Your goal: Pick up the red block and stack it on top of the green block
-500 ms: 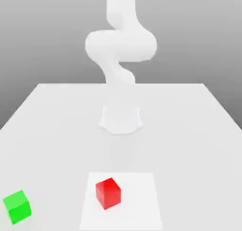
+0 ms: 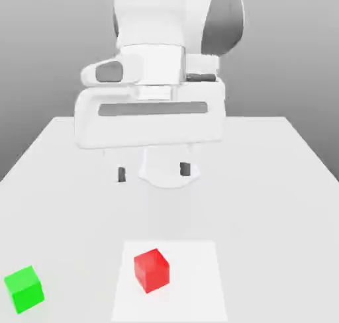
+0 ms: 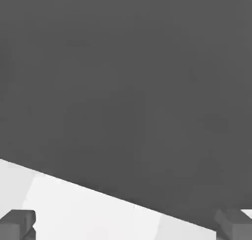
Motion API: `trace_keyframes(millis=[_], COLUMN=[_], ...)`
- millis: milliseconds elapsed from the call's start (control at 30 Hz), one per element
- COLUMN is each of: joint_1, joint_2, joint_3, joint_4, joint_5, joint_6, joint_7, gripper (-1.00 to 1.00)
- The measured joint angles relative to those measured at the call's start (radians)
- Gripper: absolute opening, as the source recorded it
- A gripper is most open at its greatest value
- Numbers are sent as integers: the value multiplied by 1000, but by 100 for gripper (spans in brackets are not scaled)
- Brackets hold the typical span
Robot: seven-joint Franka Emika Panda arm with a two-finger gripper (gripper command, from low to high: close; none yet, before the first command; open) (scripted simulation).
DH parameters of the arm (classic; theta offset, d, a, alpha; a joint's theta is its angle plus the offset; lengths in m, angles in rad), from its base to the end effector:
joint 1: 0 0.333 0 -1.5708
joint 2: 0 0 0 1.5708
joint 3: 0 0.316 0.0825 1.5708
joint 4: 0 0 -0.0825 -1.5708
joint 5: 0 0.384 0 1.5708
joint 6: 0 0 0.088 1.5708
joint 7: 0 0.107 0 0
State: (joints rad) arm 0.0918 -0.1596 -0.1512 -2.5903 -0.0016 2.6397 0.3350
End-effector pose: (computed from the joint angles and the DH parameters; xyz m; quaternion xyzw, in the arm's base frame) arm 0.4519 -0.0260 0.3337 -0.9754 0.1945 -0.1008 0.0256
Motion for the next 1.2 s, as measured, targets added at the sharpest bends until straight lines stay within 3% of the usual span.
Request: trace_keyframes(millis=[200,367,400,633,833,1200], joint_1=[-8,-47,-59,-63,-46,-251], joint_2=[219,401,432,438,252,408], joint_3=[-7,47,61,65,24,-197], joint_4=[-90,-76,-71,-71,-95,230], joint_5=[34,106,116,116,35,166], joint_6=[120,266,293,296,136,-52], joint_7=[-173,-242,-250,-250,-184,208], gripper=[0,0,-100,-100,-100,-100])
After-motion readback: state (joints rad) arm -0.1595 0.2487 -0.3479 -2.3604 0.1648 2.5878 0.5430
